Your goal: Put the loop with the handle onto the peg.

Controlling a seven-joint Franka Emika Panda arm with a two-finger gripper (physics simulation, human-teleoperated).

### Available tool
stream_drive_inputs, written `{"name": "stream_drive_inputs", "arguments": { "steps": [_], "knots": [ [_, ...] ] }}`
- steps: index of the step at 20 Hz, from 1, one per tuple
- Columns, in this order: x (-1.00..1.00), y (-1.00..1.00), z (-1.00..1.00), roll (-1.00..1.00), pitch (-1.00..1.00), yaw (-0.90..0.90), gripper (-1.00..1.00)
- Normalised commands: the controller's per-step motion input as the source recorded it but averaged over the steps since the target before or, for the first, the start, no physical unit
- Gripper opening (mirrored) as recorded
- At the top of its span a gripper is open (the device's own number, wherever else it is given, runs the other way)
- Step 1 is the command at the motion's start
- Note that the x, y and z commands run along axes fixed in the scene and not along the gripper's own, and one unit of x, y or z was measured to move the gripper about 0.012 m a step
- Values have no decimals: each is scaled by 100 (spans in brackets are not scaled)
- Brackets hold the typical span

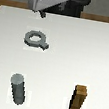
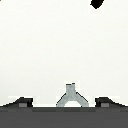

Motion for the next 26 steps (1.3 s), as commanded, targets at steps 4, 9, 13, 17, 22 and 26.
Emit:
{"name": "stream_drive_inputs", "arguments": {
  "steps": [4, 9, 13, 17, 22, 26],
  "knots": [
    [0, -25, -25, 0, 0, 0, 100],
    [0, 0, -60, 0, 0, 0, 100],
    [0, 0, -100, 0, 0, 0, 100],
    [-6, 0, -75, 0, 0, 0, 100],
    [0, 0, -60, 0, 0, 0, 100],
    [0, 0, -75, 0, 0, 0, -100]
  ]
}}
